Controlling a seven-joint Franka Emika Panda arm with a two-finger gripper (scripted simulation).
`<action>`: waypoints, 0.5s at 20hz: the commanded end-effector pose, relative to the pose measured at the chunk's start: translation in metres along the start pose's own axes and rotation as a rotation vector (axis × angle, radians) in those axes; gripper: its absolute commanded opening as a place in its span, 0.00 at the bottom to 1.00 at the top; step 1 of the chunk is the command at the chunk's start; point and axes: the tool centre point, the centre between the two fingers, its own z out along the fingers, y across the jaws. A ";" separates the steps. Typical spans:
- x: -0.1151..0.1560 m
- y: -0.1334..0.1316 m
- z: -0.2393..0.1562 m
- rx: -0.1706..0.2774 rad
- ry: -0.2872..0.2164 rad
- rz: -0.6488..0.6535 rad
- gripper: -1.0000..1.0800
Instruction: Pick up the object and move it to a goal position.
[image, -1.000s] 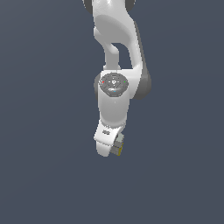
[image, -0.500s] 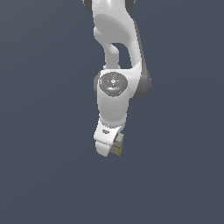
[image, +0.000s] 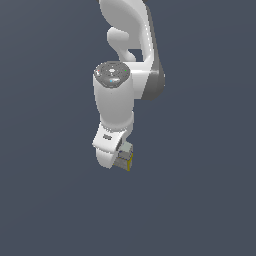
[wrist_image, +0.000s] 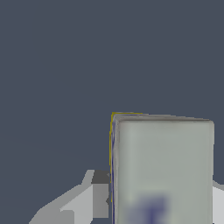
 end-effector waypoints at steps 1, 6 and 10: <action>-0.018 -0.001 -0.019 -0.002 0.001 0.001 0.00; -0.052 -0.003 -0.054 -0.002 0.001 0.001 0.00; -0.071 -0.004 -0.074 -0.002 0.001 0.001 0.00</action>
